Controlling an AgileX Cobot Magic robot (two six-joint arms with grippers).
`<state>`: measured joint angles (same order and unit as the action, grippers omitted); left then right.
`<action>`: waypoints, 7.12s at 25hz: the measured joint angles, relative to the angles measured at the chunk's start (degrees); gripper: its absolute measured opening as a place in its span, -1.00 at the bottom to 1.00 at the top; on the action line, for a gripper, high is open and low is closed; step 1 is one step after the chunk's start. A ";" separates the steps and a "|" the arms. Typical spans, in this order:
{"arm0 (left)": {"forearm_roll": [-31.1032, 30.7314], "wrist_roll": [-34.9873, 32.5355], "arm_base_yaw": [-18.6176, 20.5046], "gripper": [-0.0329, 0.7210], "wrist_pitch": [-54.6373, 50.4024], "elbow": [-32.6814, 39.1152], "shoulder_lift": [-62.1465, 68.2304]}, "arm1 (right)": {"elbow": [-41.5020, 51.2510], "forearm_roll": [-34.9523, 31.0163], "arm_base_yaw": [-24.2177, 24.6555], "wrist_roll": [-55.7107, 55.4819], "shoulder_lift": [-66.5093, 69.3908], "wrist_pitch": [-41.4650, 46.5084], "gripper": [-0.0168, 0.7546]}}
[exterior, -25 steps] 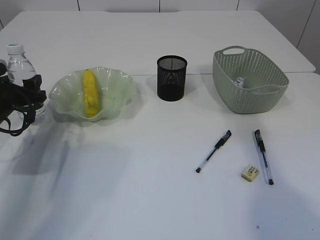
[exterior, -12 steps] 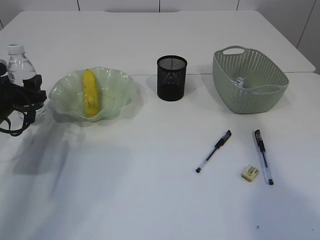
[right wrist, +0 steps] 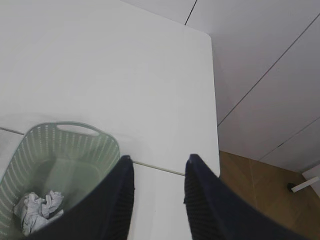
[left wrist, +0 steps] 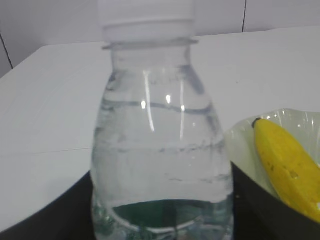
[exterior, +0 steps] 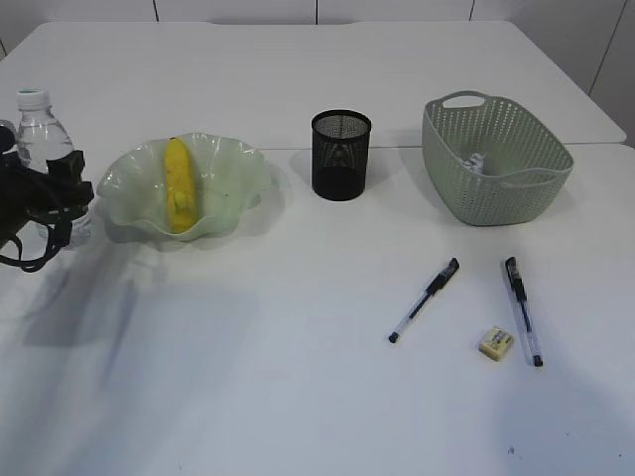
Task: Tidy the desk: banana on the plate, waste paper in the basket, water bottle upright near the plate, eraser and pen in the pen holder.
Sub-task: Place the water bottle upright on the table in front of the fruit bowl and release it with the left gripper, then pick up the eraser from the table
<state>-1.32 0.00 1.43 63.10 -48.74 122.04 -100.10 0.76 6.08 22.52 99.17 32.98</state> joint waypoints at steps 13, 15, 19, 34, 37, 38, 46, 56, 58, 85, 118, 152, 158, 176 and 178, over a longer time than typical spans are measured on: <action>-0.20 0.00 0.00 0.24 0.00 0.00 0.37 | 0.00 0.00 0.00 0.00 0.00 0.00 -0.28; -0.20 0.00 0.00 0.24 0.00 0.00 0.37 | 0.00 0.00 0.00 0.00 0.00 0.00 -0.28; -0.20 0.00 0.00 0.23 0.00 0.00 0.37 | 0.00 0.00 0.00 0.00 0.00 0.00 -0.28; -0.31 0.00 0.00 0.24 0.00 0.00 0.37 | 0.00 0.12 0.00 0.00 0.00 -1.18 -0.28; -0.42 0.00 0.00 0.24 0.00 0.00 0.37 | 0.00 0.12 0.00 0.00 0.00 -1.45 -0.28; -0.42 0.00 0.00 0.24 0.00 0.00 0.37 | 0.00 0.12 0.00 0.00 0.00 -1.45 -0.28; -1.33 0.00 0.00 0.24 0.00 0.00 0.37 | 0.00 0.12 0.00 0.00 0.00 -1.53 -0.28; -1.40 0.00 0.00 0.25 0.00 0.00 0.37 | 0.00 0.37 0.00 0.12 0.00 -1.57 -0.28; -1.44 0.00 0.00 0.25 0.00 0.00 0.37 | 0.00 0.37 0.00 0.12 0.00 -1.69 -0.28; -1.53 0.00 0.00 0.30 0.00 1.03 0.37 | 0.00 0.37 0.00 0.12 0.00 -1.98 -0.28; -1.53 0.00 0.04 0.52 2.19 1.52 -0.15 | 0.00 0.37 0.00 0.12 0.00 -2.26 -0.28; -2.64 0.00 0.04 0.52 -12.59 8.52 -23.75 | 0.00 0.15 0.00 -2.19 0.00 -2.26 -0.28; -2.64 0.00 0.04 0.52 -17.80 8.57 -30.01 | 0.00 0.15 0.00 -2.76 0.00 -2.26 -0.28; -2.64 0.00 0.04 0.49 -45.27 8.84 -56.84 | 0.00 -0.06 0.00 -7.64 -0.11 7.54 -0.28; -2.64 0.00 0.04 0.49 -46.86 8.84 -59.09 | 0.00 -0.06 0.00 -8.76 -0.74 8.21 -0.28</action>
<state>-3.96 0.00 1.46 16.24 -39.90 62.95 -100.10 0.71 6.08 13.76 98.43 41.20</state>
